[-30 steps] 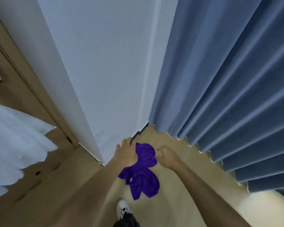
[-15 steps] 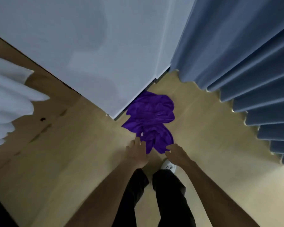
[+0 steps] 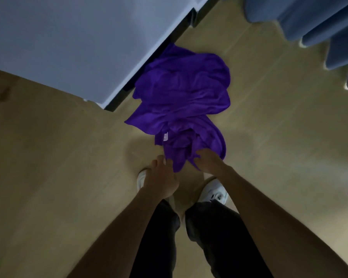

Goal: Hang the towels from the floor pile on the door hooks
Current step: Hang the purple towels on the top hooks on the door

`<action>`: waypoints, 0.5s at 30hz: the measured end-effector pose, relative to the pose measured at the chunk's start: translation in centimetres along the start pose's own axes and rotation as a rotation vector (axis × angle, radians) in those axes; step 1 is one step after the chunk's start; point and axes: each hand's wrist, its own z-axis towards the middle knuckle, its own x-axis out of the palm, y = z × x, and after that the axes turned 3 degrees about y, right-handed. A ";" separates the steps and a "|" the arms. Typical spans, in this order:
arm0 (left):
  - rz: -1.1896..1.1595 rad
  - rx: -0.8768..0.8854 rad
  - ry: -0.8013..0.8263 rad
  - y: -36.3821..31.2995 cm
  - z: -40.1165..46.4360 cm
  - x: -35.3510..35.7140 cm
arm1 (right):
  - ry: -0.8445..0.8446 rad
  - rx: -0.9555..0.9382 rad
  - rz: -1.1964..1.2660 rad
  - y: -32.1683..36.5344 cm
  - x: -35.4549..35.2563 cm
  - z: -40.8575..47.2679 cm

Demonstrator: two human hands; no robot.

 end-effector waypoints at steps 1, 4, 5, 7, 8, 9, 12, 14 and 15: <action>-0.005 -0.005 -0.003 0.7 1.4 0.8 | -0.005 -0.018 -0.034 -0.2 0.3 2.1; -0.036 -0.014 -0.018 2.5 4.8 3.2 | 0.023 -0.028 -0.157 -0.6 1.1 7.8; -0.053 -0.019 -0.020 3.0 5.4 4.0 | 0.052 -0.019 -0.202 -0.8 1.3 9.2; -0.075 -0.025 -0.003 3.7 6.1 5.3 | 0.072 -0.009 -0.293 -1.2 1.7 11.3; -0.084 -0.027 0.013 3.9 6.1 5.6 | 0.059 -0.017 -0.340 -1.1 1.9 11.7; -0.098 -0.031 0.023 3.8 5.9 5.6 | 0.033 -0.028 -0.372 -1.0 1.9 11.5; -0.139 -0.042 0.000 2.9 3.9 4.0 | -0.018 -0.073 -0.339 -0.1 1.2 8.0; -0.146 -0.033 -0.023 1.5 1.5 2.0 | -0.073 -0.106 -0.209 0.7 0.2 3.9; -0.146 -0.026 -0.028 0.7 0.0 0.8 | -0.105 -0.114 -0.116 1.3 -0.5 1.5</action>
